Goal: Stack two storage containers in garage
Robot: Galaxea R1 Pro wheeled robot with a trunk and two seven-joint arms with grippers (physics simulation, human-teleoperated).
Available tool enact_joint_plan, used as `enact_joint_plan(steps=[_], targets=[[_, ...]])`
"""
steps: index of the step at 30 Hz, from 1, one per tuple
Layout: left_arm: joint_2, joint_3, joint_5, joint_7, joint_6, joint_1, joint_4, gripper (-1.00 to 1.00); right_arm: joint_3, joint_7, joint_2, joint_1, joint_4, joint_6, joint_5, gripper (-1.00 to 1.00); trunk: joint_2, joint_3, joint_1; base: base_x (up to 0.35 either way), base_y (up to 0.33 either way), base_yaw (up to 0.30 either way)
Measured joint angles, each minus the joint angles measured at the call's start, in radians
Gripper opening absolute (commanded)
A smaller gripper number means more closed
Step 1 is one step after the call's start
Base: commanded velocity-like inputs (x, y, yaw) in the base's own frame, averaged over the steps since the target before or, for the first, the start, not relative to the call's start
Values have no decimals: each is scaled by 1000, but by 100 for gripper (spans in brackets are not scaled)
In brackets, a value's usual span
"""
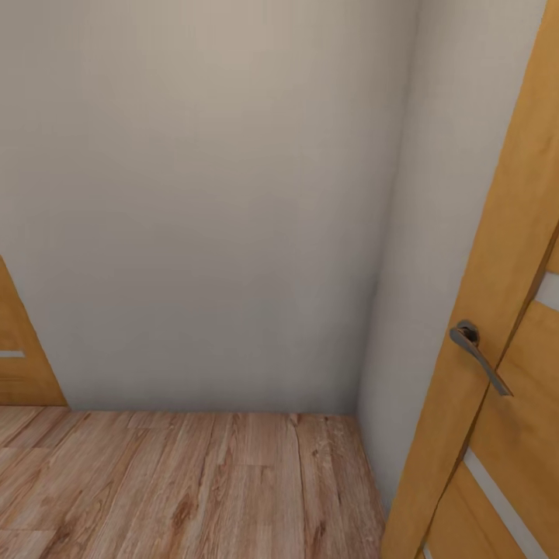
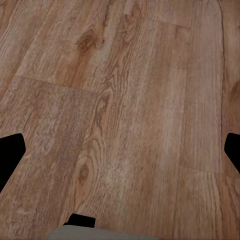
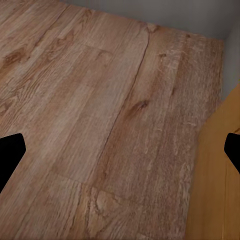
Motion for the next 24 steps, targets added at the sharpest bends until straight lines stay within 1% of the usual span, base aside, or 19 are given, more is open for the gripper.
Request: enact_joint_plan(steps=[4,6,16,19,24], targets=[[0,0,0,0,0,0,0,100,0,0,0,0,0,0,0,100,0,0,0,21,0,0],[1,0,0,-1,0,0,0,100,0,0,0,0,0,0,0,100,0,0,0,168,0,0],[1,0,0,-1,0,0,0,100,0,0,0,0,0,1,0,100,0,0,-1,292,0,0],[1,0,0,-1,0,0,0,100,0,0,0,0,0,1,0,100,0,0,0,121,0,0],[1,0,0,-1,0,0,0,100,0,0,0,0,0,1,0,100,0,0,0,25,0,0]])
